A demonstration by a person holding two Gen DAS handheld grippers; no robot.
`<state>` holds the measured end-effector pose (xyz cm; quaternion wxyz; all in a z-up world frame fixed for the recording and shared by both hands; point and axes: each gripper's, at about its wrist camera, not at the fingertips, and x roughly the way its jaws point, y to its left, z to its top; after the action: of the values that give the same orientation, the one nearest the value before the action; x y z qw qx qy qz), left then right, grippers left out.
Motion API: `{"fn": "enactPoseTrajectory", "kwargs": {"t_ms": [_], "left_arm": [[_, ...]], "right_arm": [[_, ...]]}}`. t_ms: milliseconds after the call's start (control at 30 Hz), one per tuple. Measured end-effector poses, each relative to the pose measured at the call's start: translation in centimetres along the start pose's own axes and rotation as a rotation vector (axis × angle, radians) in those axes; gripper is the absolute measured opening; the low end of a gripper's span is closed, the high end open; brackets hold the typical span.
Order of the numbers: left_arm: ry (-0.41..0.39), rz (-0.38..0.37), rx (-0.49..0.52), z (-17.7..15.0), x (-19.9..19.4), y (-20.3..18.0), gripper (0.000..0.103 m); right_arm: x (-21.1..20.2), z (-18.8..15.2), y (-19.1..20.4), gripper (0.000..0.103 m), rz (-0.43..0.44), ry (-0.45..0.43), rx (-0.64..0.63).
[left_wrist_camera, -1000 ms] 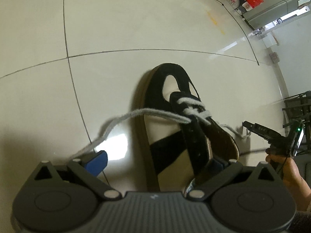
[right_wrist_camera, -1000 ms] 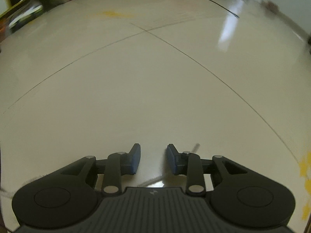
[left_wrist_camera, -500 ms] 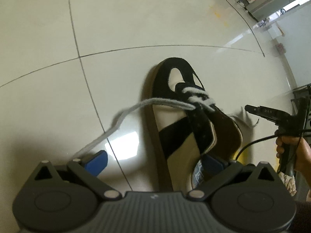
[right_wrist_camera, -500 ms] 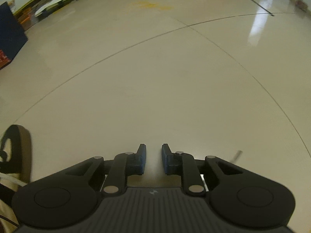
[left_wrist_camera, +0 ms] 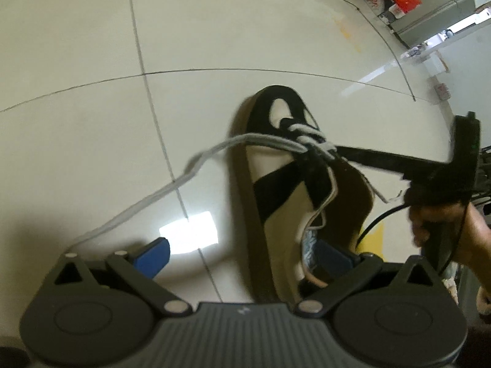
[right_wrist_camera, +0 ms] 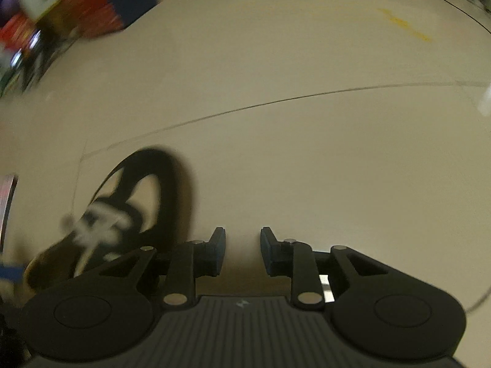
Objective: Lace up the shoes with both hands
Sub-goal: 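Move the open right gripper down to the white lace tip on the floor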
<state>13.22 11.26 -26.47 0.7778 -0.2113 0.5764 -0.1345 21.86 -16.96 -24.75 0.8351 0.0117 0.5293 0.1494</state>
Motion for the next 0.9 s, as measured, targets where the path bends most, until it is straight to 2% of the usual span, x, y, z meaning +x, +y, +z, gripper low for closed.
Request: {"fn": "enactPoseTrajectory", "kwargs": {"t_ms": [33, 67, 133, 233, 367, 467, 567, 600, 667, 833, 900], "left_arm": [[-0.003, -0.008, 0.006, 0.1, 0.2, -0.2, 0.103], [-0.007, -0.013, 0.011, 0.3, 0.3, -0.3, 0.103], [-0.015, -0.02, 0.013, 0.5, 0.5, -0.3, 0.103], [-0.013, -0.018, 0.012, 0.5, 0.4, 0.0, 0.103], [-0.016, 0.007, 0.011, 0.1, -0.3, 0.6, 0.103], [-0.041, 0.023, -0.008, -0.1, -1.0, 1.0, 0.103], [-0.059, 0.012, -0.045, 0.0, -1.1, 0.9, 0.103], [-0.062, 0.002, -0.056, 0.1, -1.1, 0.7, 0.103], [-0.068, -0.019, -0.067, 0.1, -1.0, 0.2, 0.103], [-0.064, -0.043, -0.005, -0.3, -0.5, -1.4, 0.103], [-0.055, -0.046, -0.005, -0.1, 0.3, -1.4, 0.103]], "right_arm": [[0.2, 0.0, 0.8, 0.027, 0.013, 0.008, -0.003], [0.4, -0.1, 1.5, 0.016, 0.027, 0.017, -0.005], [0.7, -0.1, 2.8, 0.004, 0.014, 0.027, 0.001], [0.8, 0.0, 3.9, 0.003, -0.01, 0.035, 0.027], [0.5, -1.3, 4.1, 0.003, 0.053, 0.072, 0.07], [1.0, -1.5, 5.5, 0.003, 0.06, 0.092, 0.037], [0.4, -0.9, 5.8, 0.009, 0.028, 0.116, 0.023], [0.1, -0.7, 5.8, 0.025, 0.011, 0.119, 0.019], [-0.9, -0.5, 5.6, 0.044, -0.035, 0.115, 0.011], [-3.6, -1.4, 5.1, 0.05, -0.098, 0.038, 0.009], [-4.0, -2.1, 4.6, 0.055, -0.108, 0.027, 0.022]]}}
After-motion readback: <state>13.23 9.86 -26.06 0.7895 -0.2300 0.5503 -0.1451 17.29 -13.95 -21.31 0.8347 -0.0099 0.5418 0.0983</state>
